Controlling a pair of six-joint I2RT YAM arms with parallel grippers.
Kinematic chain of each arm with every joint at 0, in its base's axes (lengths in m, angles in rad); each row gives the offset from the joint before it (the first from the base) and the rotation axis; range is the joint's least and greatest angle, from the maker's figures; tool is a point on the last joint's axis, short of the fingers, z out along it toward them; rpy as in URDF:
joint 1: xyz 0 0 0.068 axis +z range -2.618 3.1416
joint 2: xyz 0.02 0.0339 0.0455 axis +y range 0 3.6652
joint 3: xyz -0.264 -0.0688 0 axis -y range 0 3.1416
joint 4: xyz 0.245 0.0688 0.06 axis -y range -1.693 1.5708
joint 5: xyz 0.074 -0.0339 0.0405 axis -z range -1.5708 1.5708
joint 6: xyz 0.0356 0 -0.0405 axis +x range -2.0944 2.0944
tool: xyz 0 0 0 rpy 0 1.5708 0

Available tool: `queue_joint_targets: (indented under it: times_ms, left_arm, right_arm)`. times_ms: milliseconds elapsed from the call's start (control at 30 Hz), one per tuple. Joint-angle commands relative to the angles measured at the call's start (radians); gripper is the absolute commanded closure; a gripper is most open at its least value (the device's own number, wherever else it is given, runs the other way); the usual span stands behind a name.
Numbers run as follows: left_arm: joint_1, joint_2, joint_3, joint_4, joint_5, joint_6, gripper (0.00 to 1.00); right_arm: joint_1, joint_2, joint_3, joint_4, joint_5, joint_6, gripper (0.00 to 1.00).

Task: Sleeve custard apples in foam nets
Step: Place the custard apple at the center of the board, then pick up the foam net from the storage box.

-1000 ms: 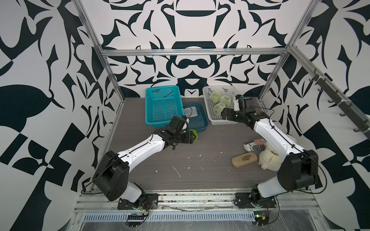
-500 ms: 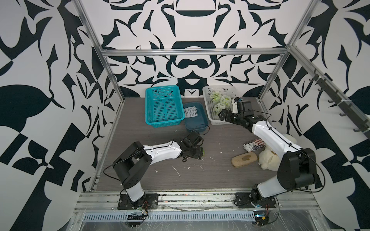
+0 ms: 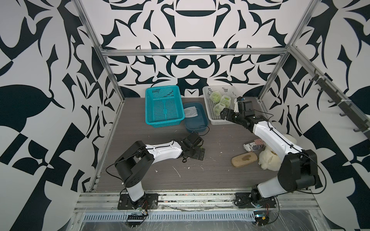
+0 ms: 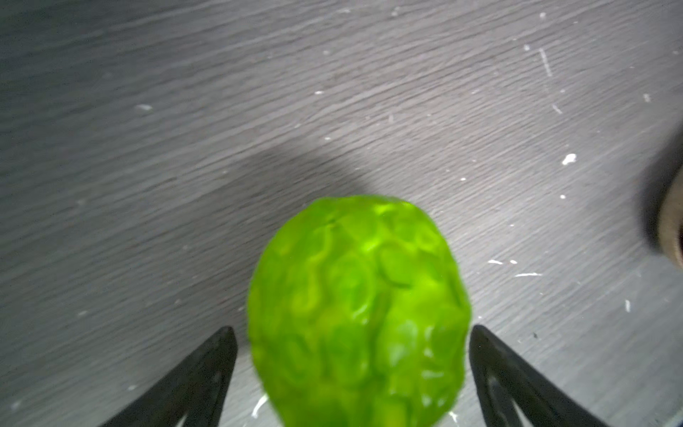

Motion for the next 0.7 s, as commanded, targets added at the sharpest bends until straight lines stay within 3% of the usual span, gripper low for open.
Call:
queue_joint_targets:
  times_ms: [0,133,200,367,433,667]
  left_arm:
    - [0.0,-0.11,-0.017,-0.045,-0.109,-0.015,0.0]
    - [0.032,-0.211,-0.001,-0.066,-0.132,-0.011,0.0]
    - [0.057,-0.246,0.001,-0.068,-0.129,-0.005,0.0]
    - [0.192,-0.317,-0.047,-0.015,-0.077,-0.01,0.0]
    - [0.254,-0.334,-0.073,0.022,-0.056,-0.014,0.0]
    - [0.476,-0.369,-0.114,0.113,0.074,0.021,0.0]
  right_arm:
    - [0.016,0.051,0.072,0.033,-0.057,0.011,0.01]
    - [0.075,0.12,0.133,0.033,-0.044,0.003,0.01]
    - [0.111,0.158,0.171,0.032,-0.032,-0.002,0.06]
    - [0.205,0.301,0.307,0.006,-0.029,-0.009,0.34]
    - [0.237,0.364,0.371,-0.009,-0.026,-0.011,0.41]
    - [0.316,0.607,0.616,-0.075,-0.024,0.029,0.4]
